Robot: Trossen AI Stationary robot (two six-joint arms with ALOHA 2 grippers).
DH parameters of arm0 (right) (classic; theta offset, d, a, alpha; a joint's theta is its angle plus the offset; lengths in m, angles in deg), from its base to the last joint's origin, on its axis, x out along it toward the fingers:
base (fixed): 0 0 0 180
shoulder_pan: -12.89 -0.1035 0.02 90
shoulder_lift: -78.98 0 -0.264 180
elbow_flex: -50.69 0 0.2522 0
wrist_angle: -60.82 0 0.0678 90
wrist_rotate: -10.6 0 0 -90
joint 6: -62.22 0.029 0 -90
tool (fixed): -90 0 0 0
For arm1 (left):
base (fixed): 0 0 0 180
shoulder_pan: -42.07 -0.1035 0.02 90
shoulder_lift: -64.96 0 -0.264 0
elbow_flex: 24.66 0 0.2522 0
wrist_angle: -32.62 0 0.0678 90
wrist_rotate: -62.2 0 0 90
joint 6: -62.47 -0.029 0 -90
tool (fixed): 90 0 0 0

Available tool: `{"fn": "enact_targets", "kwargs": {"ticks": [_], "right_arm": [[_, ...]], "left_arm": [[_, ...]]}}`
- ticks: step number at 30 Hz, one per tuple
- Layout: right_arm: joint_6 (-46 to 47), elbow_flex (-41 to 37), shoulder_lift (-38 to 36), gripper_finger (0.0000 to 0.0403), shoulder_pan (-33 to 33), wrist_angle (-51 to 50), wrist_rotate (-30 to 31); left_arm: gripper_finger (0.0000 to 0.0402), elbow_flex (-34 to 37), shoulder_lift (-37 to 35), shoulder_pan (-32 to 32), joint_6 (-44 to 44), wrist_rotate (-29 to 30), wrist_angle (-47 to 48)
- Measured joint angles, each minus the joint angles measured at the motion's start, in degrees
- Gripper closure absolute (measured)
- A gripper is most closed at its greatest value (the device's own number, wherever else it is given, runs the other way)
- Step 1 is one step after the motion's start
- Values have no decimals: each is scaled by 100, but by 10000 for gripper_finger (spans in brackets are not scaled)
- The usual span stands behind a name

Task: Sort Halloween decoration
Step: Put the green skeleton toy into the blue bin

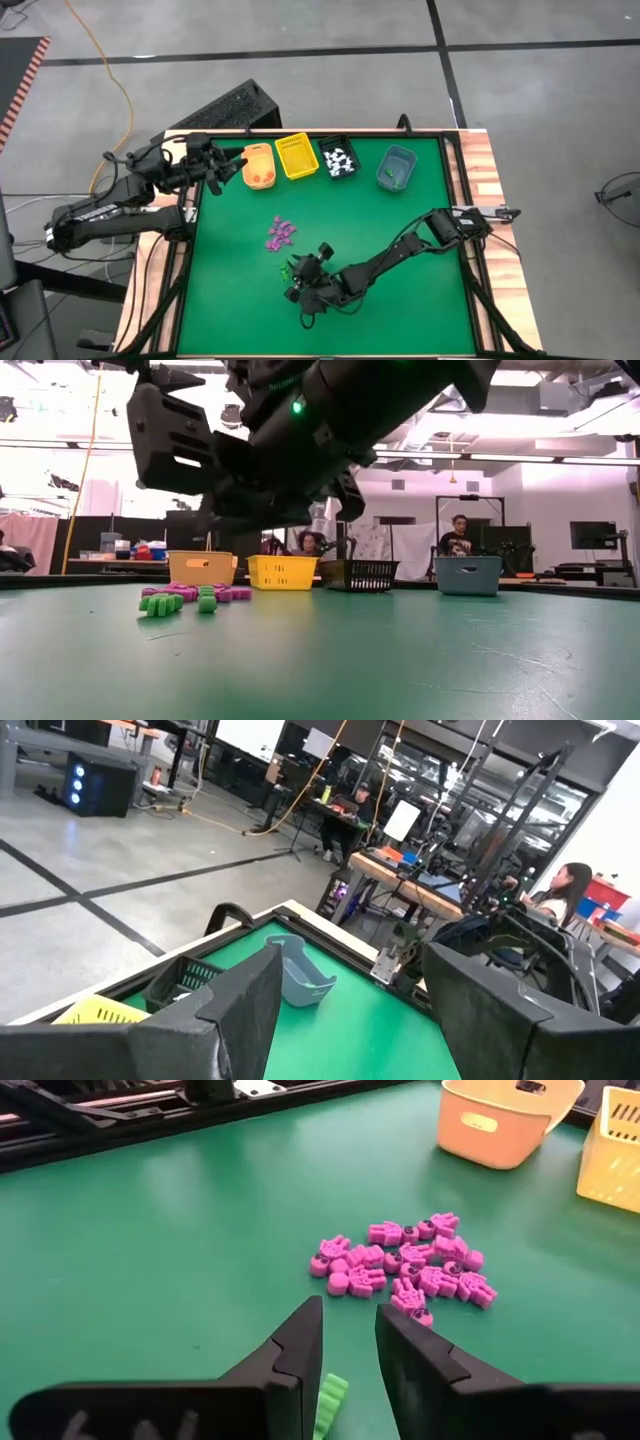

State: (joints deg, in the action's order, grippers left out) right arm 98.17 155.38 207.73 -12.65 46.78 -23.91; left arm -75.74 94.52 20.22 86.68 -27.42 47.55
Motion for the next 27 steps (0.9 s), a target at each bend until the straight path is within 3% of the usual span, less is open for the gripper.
{"fn": "enact_targets", "kwargs": {"ticks": [27], "right_arm": [[1692,14,711,284,18,-90,-779]], "left_arm": [[170,2,-2,-2,0,1,199]]}}
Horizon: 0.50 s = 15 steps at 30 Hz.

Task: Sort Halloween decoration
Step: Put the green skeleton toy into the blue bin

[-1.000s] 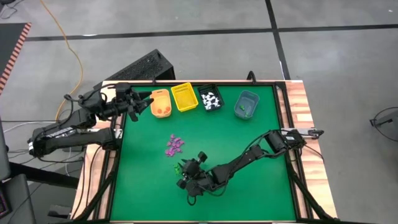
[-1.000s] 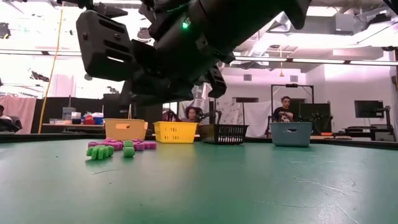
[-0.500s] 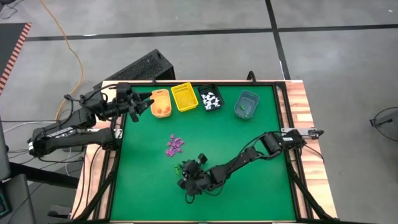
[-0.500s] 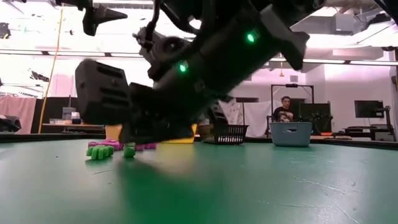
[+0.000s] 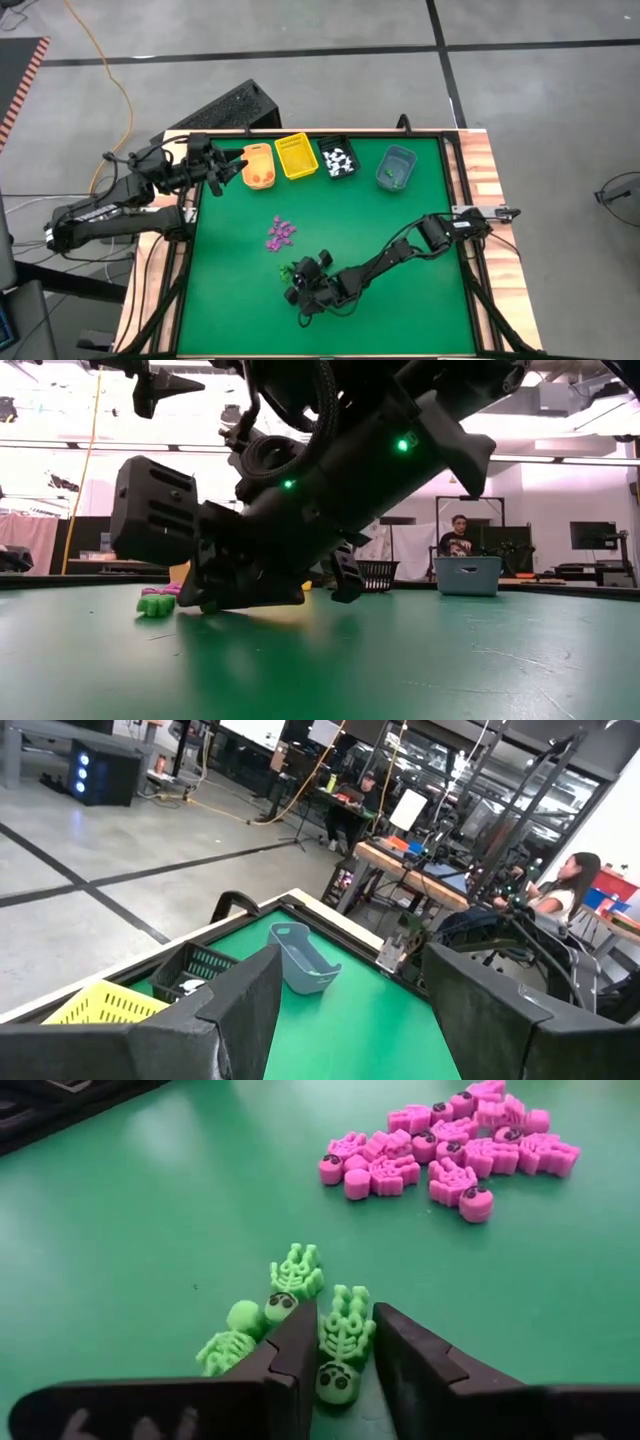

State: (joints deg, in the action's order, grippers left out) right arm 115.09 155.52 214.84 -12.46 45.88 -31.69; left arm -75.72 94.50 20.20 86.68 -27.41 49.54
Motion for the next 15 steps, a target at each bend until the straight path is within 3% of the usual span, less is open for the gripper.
{"fn": "enact_targets", "kwargs": {"ticks": [6,15], "right_arm": [[113,0,-1,301,1,-292,-46],[200,233,17,381,-47,-432,-14]], "left_arm": [[170,0,0,0,4,-1,0],[170,1,0,0,39,-1,0]]}}
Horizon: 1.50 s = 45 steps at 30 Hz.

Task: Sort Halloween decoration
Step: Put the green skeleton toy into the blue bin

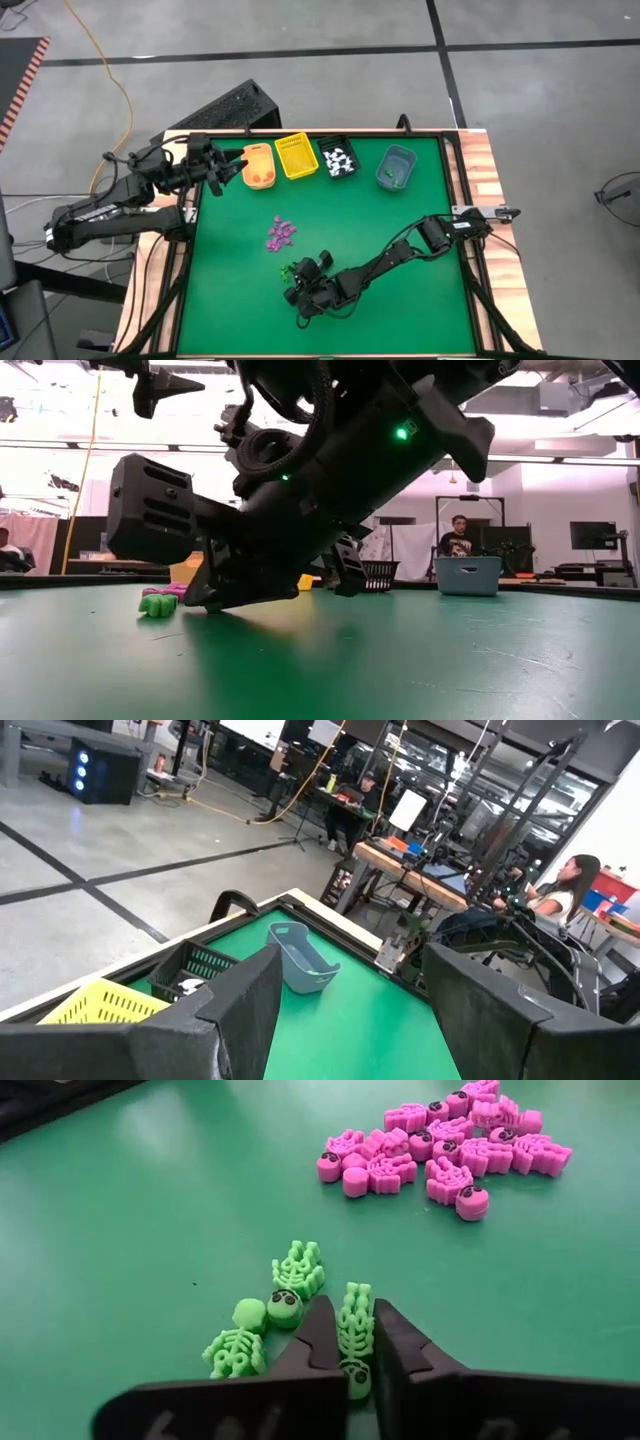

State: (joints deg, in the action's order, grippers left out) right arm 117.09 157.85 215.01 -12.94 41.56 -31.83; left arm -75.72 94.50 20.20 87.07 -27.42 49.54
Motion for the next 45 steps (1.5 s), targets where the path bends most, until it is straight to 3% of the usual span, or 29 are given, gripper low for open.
{"fn": "enact_targets", "kwargs": {"ticks": [14,22,26,30,34,40,45], "right_arm": [[-76,395,-616,396,27,-1404,558],[-209,53,-944,396,207,-1184,568],[-1309,-388,-1184,397,343,203,-399],[-2606,-885,-1310,397,593,2487,-2170],[-2870,-1386,-1310,397,954,4265,-3628],[-2648,-2003,-1310,397,1347,6074,-4473],[-2668,-2613,-1706,398,1523,6304,-4510]], "left_arm": [[170,0,2,0,74,0,0],[170,0,0,0,74,0,16],[170,0,0,0,73,3,26],[170,0,2,1,72,4,55],[170,0,-8,0,72,4,94],[170,0,-53,0,72,4,237],[170,0,-148,0,114,11,434]]}}
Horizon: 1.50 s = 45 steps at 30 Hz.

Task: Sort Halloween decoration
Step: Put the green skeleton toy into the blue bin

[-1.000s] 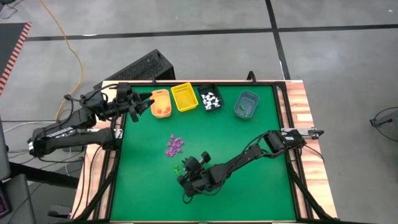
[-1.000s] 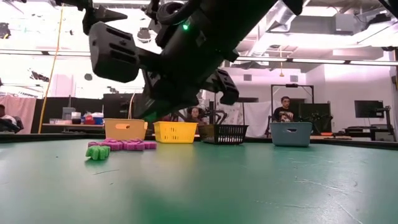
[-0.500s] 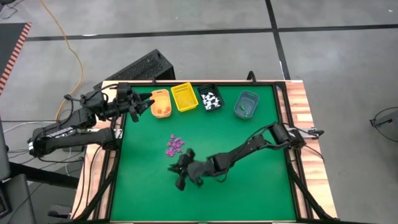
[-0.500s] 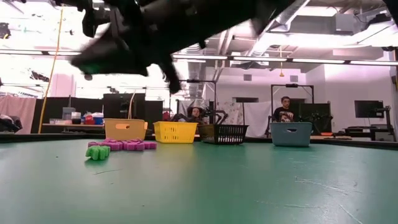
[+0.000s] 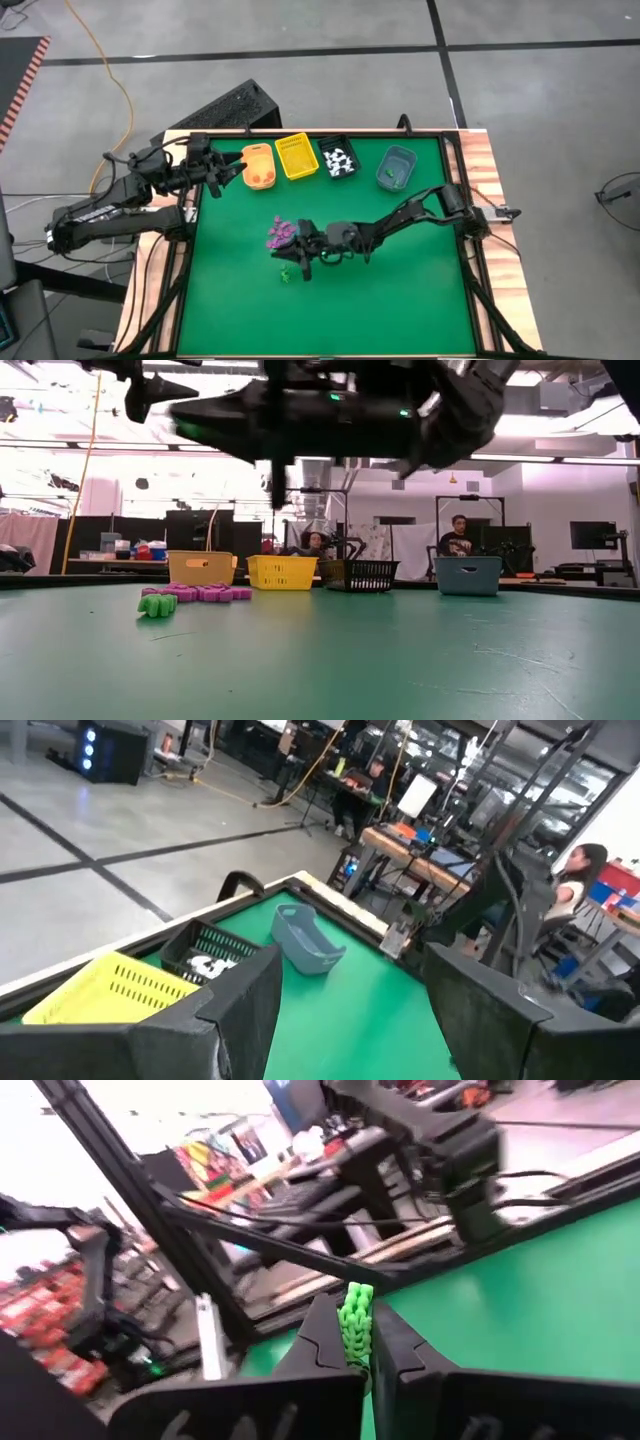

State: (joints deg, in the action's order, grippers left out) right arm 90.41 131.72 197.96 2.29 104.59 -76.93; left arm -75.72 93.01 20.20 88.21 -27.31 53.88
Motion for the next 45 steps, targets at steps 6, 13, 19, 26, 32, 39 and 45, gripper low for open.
{"fn": "enact_targets", "kwargs": {"ticks": [6,13,19,26,32,39,45], "right_arm": [[-540,-1334,-1245,398,272,67,463],[-728,-3007,-2774,398,438,186,1445],[-524,-4139,-3798,398,423,139,3214],[272,-4878,-4789,398,490,-926,5446],[1187,-4894,-5460,398,1004,-3017,5682],[1838,-4894,-5734,393,1839,-4352,5133],[1657,-4891,-5678,382,2596,-4560,4185]], "left_arm": [[170,2,-89,0,-57,131,142],[170,2,-83,1,-103,375,232],[170,2,-85,0,-100,698,222],[170,2,-85,1,-35,852,222],[170,2,-81,0,-16,1184,230],[170,2,-81,0,-2,1383,257],[170,2,-81,0,-1,1388,267]]}}
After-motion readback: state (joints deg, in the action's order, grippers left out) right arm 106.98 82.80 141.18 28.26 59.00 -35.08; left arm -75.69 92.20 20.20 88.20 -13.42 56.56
